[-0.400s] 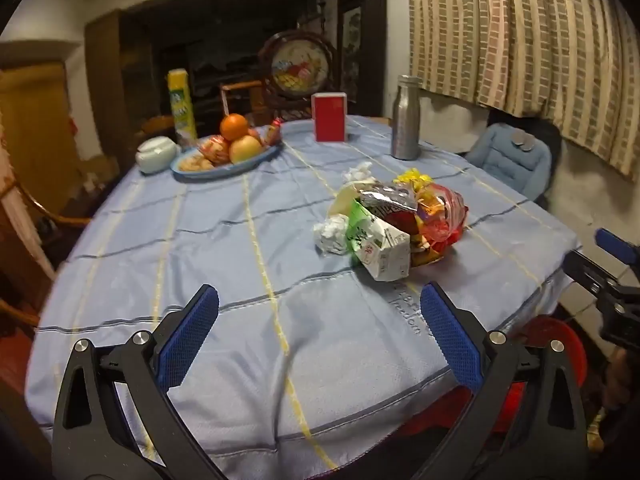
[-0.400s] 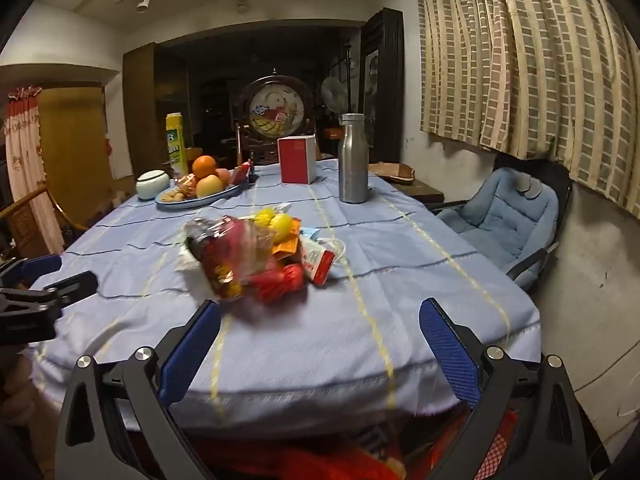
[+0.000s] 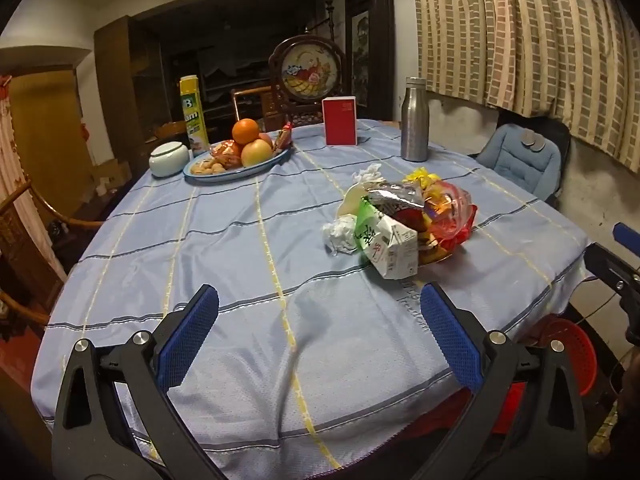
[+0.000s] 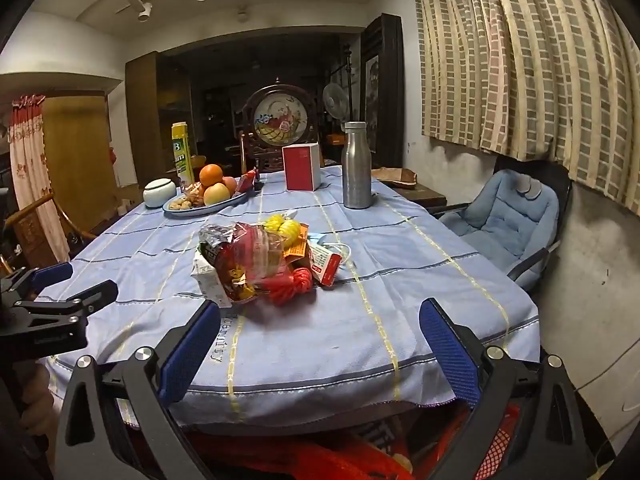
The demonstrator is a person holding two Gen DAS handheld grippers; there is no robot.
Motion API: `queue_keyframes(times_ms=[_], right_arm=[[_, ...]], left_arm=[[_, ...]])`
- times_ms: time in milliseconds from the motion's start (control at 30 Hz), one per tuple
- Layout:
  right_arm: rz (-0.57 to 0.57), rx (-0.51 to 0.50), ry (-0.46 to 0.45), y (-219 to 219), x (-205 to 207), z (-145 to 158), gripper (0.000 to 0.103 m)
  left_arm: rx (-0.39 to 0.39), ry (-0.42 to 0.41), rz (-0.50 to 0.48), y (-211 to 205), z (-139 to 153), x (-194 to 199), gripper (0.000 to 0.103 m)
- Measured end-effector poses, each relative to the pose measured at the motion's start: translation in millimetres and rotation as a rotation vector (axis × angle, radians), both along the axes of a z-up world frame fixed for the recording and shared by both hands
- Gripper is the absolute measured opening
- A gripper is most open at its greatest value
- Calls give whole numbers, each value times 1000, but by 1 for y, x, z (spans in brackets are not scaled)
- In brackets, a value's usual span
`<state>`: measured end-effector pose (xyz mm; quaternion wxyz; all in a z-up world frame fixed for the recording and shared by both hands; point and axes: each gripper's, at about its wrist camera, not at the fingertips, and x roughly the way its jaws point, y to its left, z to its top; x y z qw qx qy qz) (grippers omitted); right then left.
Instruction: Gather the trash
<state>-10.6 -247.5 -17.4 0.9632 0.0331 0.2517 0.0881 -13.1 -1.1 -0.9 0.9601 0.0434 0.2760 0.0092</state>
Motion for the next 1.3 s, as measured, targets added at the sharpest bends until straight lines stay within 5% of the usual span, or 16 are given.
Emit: queue_keyframes(times_ms=[1300], right_arm=[[29,0,22,12,-3,-1,97]], left_arm=[[-3,48,10,-3,-18,8,96]])
